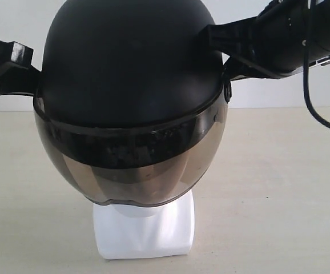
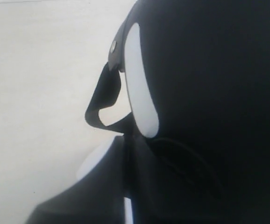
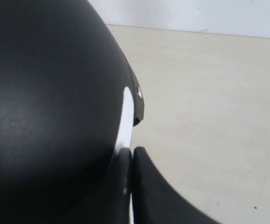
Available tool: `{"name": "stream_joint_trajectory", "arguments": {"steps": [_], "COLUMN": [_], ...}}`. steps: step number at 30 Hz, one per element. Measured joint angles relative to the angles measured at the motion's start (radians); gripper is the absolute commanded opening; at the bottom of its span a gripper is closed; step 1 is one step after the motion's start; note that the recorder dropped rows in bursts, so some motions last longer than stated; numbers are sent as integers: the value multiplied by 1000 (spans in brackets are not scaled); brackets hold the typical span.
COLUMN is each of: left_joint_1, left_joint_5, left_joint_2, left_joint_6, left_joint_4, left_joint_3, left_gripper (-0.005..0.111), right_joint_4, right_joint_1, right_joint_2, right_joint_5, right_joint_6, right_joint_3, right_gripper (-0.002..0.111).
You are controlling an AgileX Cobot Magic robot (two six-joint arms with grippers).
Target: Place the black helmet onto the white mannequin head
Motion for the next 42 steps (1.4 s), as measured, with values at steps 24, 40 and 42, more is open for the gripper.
{"name": "stream_joint_trajectory", "arguments": {"steps": [24, 40, 42], "left_joint_1": [0, 0, -4], "left_joint_5": [24, 31, 31], "left_joint_2": [-11, -25, -35], "left_joint_6": [-8, -9, -9], "left_joint_4": [0, 16, 24], "left_joint_3": [2, 2, 2], "left_gripper": [4, 4, 4], "right_joint_4": [-168, -218, -223], "right_joint_1": [-3, -3, -4], "right_joint_2": [-8, -16, -19], "right_joint_5": [-55, -48, -38], "right_joint_6": [118, 157, 159], "right_joint_3": [-6, -25, -25], "right_gripper": [0, 0, 0]}}
